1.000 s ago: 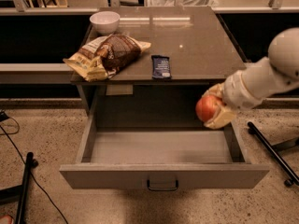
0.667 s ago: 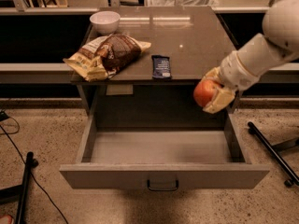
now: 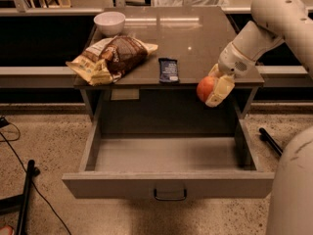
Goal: Pick apple from top drawer and place on counter
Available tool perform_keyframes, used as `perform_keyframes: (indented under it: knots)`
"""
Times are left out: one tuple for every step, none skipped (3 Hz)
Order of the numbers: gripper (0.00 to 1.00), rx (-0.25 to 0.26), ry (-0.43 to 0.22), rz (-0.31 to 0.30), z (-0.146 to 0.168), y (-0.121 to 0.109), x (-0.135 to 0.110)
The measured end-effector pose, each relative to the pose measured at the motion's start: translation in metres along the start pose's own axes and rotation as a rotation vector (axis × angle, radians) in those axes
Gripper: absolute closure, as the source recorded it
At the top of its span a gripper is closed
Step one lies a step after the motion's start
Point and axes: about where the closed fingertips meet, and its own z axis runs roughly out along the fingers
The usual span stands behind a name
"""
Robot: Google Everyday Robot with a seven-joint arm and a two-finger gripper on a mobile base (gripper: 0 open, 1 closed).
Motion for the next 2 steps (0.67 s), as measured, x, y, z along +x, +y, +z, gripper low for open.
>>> perform_keyframes:
  knots:
    - [1.00, 0.000, 0.000, 0.000, 0.000, 0.000, 0.000]
    - [1.00, 0.016, 0.003, 0.014, 0.004, 0.011, 0.005]
